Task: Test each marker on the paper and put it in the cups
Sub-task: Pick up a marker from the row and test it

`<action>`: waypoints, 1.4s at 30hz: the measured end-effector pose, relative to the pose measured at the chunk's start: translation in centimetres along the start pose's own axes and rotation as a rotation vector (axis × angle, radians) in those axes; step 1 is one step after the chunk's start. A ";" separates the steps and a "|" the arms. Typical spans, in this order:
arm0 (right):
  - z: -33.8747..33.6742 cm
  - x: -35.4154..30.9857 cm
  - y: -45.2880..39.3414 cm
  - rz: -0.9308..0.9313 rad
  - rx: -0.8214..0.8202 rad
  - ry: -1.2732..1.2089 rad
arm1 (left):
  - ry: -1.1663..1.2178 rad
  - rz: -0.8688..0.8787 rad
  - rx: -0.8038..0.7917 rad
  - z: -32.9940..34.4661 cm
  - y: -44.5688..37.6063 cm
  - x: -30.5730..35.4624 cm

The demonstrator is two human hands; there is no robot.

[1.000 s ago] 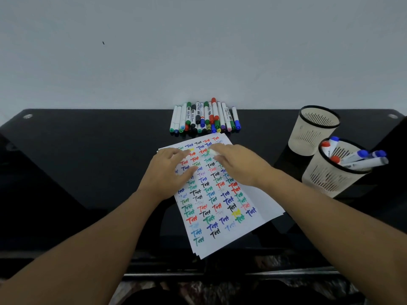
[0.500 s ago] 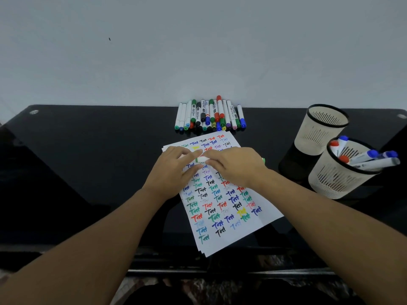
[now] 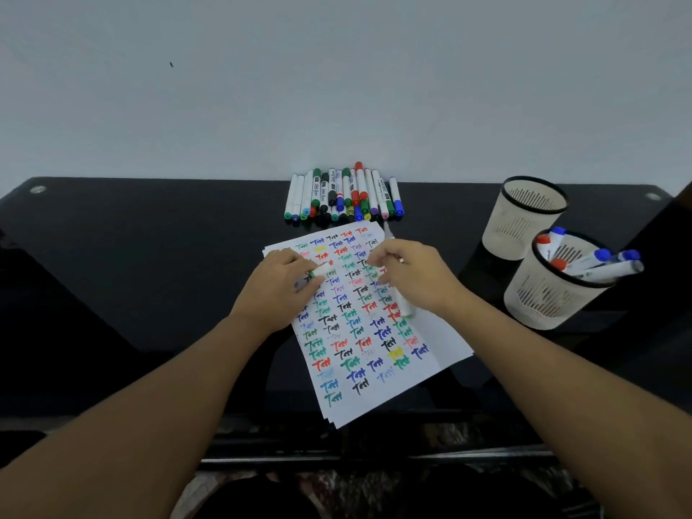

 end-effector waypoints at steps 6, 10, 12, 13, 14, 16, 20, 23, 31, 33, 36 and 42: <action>-0.6 1.9 2.8 0.022 -0.038 -0.262 | -0.013 -0.083 -0.148 -0.1 -0.6 0.0; -0.8 2.9 4.3 -0.033 0.087 -0.275 | -0.008 -0.159 -0.325 -0.2 -0.4 0.9; -0.6 3.1 5.0 -0.051 0.150 -0.387 | -0.062 -0.164 -0.381 0.6 0.9 1.1; -0.5 3.2 5.4 -0.058 0.180 -0.419 | -0.097 -0.162 -0.405 1.3 1.6 1.0; -0.4 3.4 5.7 -0.058 0.210 -0.427 | -0.122 -0.159 -0.415 1.8 2.3 1.0; -0.4 4.0 6.2 -0.036 0.278 -0.386 | -0.140 -0.158 -0.393 2.1 3.1 1.0; -1.0 5.2 6.8 -0.040 0.345 -0.365 | -0.146 -0.156 -0.366 2.0 3.2 1.2; -1.0 5.7 6.9 -0.043 0.308 -0.339 | -0.151 -0.150 -0.369 2.0 3.1 1.1; -0.7 6.2 6.5 0.037 0.312 -0.360 | -0.170 -0.116 -0.388 2.1 3.2 1.5; -0.6 6.2 6.6 0.026 0.284 -0.363 | -0.181 -0.117 -0.393 2.1 3.2 1.5; -0.4 6.1 6.5 0.021 0.261 -0.335 | -0.196 -0.115 -0.388 2.2 3.3 1.4; -0.3 6.2 6.1 0.048 0.232 -0.317 | -0.198 -0.122 -0.376 2.2 3.2 1.2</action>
Point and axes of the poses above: each hand's wrist, its own y-axis away from the middle knuckle, its own z-axis out of the palm, x = y × z, the point moved 7 cm from there along -y, towards the middle knuckle, and after that the axes turned 9 degrees about -x, right-handed, at the moved point
